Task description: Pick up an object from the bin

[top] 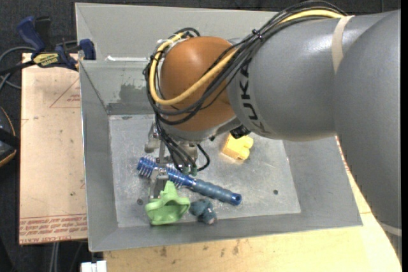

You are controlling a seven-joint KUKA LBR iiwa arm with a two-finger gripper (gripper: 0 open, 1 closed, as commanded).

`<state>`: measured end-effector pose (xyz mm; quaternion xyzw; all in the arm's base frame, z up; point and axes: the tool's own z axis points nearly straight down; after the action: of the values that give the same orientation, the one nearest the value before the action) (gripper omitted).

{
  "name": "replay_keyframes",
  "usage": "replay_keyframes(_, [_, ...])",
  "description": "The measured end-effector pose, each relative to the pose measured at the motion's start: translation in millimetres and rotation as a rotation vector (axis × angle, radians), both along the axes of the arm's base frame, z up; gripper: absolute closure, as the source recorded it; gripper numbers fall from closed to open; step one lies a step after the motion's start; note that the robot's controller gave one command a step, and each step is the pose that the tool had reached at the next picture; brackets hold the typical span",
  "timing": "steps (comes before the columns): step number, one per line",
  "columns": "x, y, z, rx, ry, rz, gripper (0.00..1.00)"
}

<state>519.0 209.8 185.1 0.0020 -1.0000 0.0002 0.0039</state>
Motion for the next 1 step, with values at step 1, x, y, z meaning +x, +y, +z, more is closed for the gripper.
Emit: replay_keyframes(1, [30.8,-78.0,-111.3,0.009,-0.012,-0.111,0.0])
